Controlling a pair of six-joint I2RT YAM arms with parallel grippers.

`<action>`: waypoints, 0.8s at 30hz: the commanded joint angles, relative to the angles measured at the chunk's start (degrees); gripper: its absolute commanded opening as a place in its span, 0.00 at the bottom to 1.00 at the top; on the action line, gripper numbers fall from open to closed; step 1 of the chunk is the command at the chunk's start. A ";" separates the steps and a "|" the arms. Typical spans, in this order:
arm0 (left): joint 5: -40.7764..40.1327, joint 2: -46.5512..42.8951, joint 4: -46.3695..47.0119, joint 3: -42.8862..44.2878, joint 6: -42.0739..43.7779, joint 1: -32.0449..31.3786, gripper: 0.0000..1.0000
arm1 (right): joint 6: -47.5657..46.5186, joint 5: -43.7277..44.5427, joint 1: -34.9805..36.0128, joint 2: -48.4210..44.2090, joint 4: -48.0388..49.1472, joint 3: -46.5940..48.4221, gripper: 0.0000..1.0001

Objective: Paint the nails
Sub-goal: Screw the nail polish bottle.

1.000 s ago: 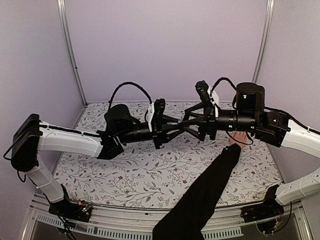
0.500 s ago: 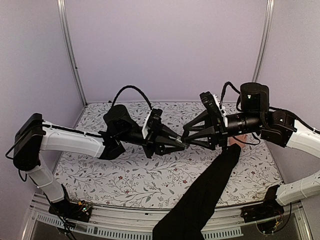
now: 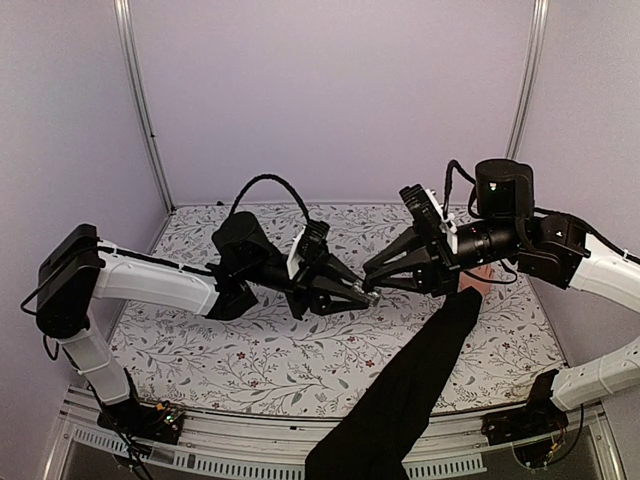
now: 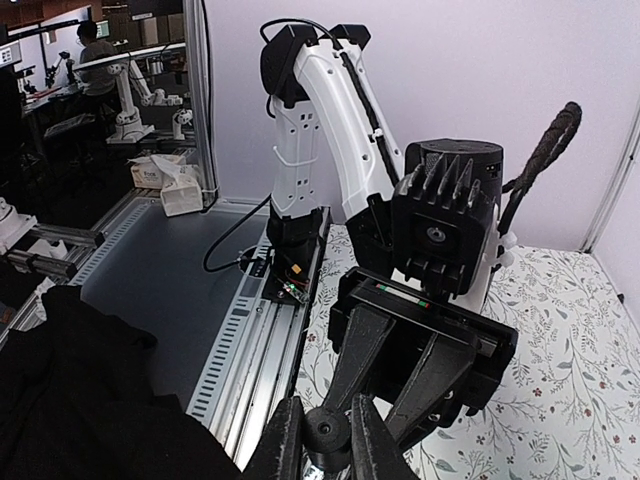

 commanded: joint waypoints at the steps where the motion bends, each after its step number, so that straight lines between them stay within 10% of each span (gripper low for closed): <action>1: 0.74 1.09 3.49 1.28 -1.84 0.45 0.00 | -0.53 -1.62 0.07 1.04 -1.22 1.65 0.13; 24: -30.57 -6.48 -0.29 -4.70 5.68 1.34 0.00 | 3.46 9.01 0.03 3.58 -1.15 1.66 0.00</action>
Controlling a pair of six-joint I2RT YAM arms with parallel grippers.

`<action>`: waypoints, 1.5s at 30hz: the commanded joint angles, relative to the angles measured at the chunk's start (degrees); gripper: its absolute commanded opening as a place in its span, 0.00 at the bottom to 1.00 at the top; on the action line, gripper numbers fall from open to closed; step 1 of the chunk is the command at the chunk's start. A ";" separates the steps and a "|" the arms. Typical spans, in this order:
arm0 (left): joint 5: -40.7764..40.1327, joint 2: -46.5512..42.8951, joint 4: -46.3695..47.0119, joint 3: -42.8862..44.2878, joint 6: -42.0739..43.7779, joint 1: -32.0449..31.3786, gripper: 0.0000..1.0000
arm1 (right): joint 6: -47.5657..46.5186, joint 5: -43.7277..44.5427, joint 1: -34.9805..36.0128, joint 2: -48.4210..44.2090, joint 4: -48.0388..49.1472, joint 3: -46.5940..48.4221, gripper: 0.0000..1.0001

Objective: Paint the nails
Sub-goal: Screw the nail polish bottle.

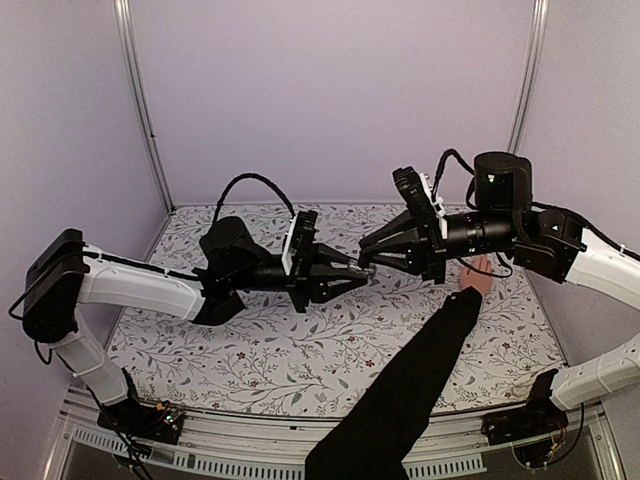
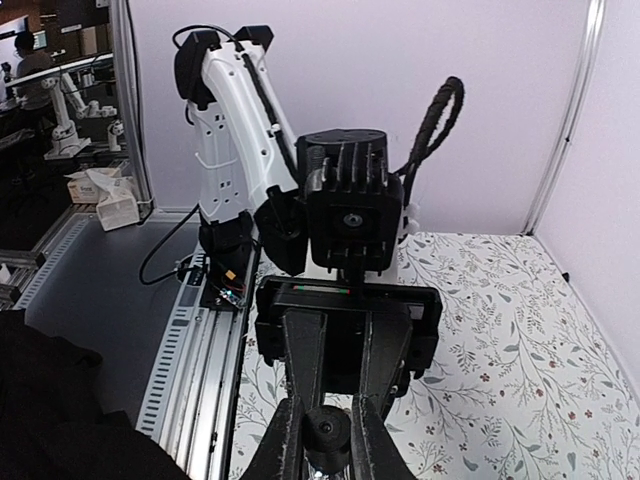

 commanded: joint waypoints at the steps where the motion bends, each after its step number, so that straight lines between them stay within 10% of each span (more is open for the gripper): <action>1: -16.53 -2.66 0.42 -0.33 2.12 0.92 0.00 | 2.77 2.94 0.86 2.18 -2.53 0.26 0.00; 36: -69.48 12.53 -1.51 12.59 24.21 -11.42 0.00 | 22.98 30.66 1.21 11.27 5.50 0.88 0.00; 45: -65.25 9.88 -0.39 9.18 21.90 -11.10 0.00 | 21.86 31.46 1.22 8.97 5.41 0.39 0.05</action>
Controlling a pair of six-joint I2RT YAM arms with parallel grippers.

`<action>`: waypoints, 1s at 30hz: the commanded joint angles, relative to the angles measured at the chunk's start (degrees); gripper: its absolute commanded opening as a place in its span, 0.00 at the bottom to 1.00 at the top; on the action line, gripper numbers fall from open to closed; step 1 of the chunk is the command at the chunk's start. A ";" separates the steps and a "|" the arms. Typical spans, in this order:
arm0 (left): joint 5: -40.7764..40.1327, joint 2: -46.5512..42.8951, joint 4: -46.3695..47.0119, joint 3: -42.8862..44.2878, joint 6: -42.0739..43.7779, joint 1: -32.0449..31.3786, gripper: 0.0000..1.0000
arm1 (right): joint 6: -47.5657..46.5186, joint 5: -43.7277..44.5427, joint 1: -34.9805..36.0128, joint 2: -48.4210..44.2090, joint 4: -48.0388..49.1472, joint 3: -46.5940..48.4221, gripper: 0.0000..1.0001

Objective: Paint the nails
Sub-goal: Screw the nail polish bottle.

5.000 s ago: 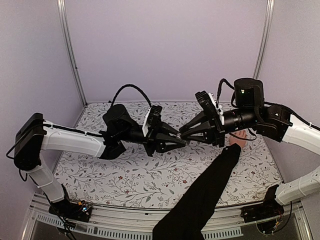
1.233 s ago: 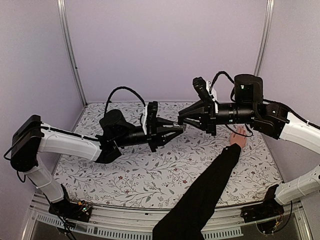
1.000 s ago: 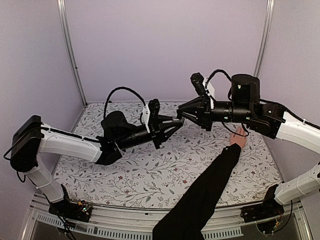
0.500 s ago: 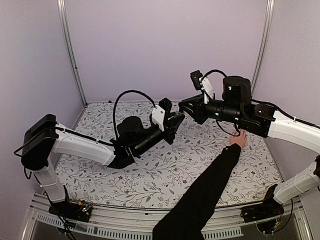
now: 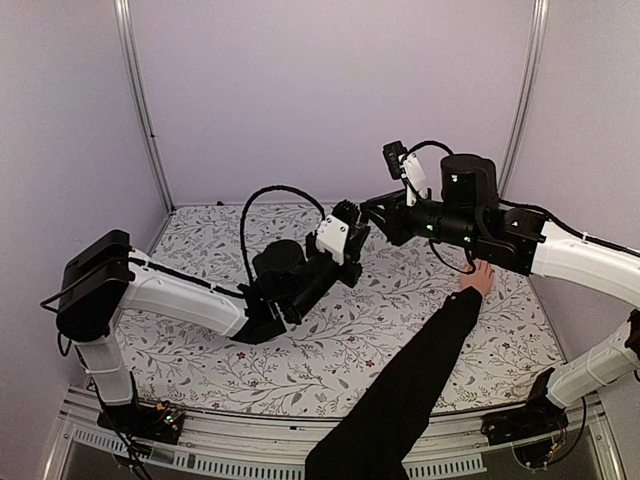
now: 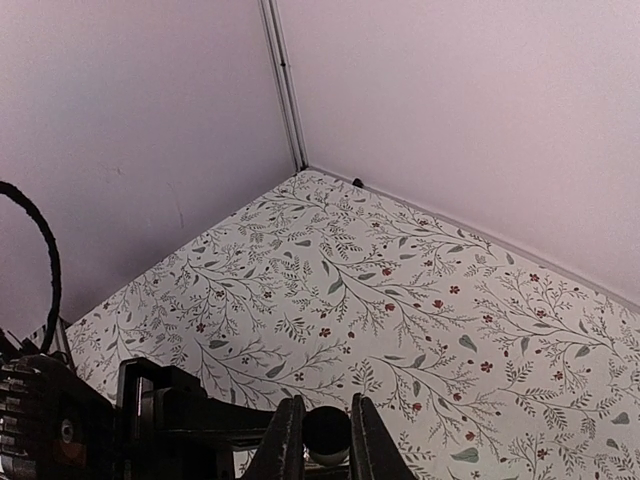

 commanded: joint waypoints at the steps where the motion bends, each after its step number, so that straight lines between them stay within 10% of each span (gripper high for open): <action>1: 6.21 -2.32 1.41 -0.39 0.94 -0.72 0.00 | -0.37 -6.46 2.98 -0.69 -2.78 -0.95 0.07; 11: 11.37 -4.43 0.02 -2.25 -1.31 0.46 0.00 | -1.97 -6.48 2.99 -6.54 -1.82 -3.70 0.53; 17: 28.06 -7.72 1.06 -5.86 -5.64 3.34 0.00 | -4.86 -9.37 2.51 -11.42 -0.99 -6.40 0.72; 23: 62.90 -9.00 6.04 -8.43 -12.79 8.44 0.00 | -11.06 -24.05 2.02 -14.78 -2.61 -7.06 0.77; 30: 76.47 -7.84 8.24 -6.68 -17.70 9.43 0.00 | -17.06 -40.54 2.02 -16.36 -6.53 -5.24 0.76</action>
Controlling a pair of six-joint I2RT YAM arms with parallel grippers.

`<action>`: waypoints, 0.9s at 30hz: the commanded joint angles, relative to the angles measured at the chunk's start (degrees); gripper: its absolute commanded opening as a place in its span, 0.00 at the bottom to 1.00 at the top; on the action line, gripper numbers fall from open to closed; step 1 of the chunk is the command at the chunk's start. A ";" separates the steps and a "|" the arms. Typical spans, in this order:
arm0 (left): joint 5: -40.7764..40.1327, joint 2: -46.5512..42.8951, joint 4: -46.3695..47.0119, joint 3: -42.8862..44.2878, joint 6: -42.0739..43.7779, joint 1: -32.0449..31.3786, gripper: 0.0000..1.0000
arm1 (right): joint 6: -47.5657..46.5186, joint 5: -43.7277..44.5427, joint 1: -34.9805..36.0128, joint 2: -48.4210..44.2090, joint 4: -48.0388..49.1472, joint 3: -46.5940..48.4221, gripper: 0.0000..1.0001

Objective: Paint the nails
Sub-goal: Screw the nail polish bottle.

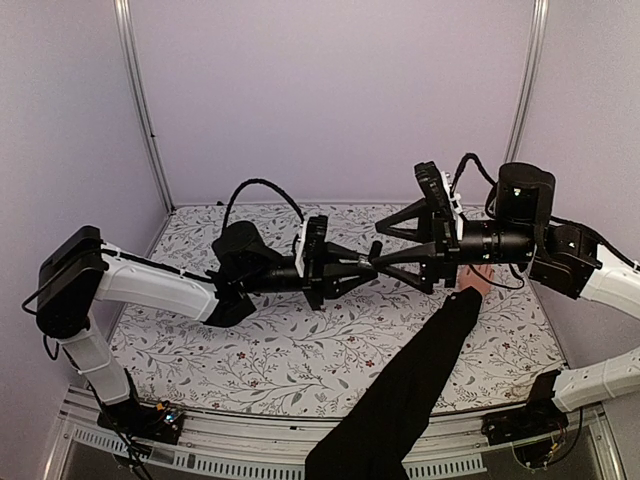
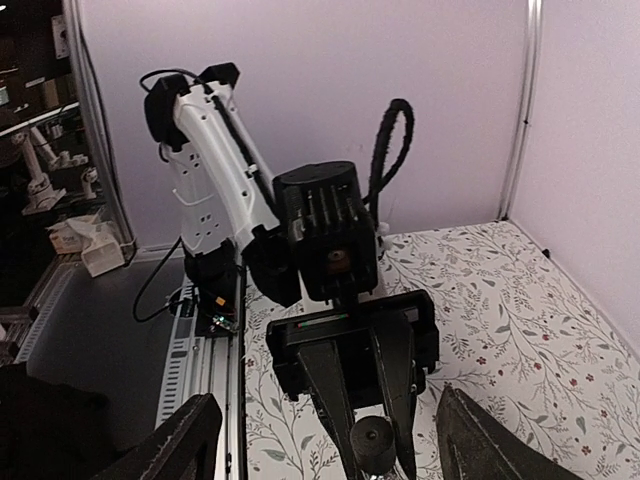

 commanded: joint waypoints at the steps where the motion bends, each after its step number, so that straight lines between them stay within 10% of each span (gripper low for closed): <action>1: 15.48 0.05 3.81 1.53 -5.20 0.39 0.00 | -5.95 -13.20 -0.06 -0.76 -4.34 2.12 0.75; 27: 25.65 3.48 5.93 5.81 -13.90 0.17 0.00 | -12.22 -20.48 1.12 5.46 -10.05 6.91 0.35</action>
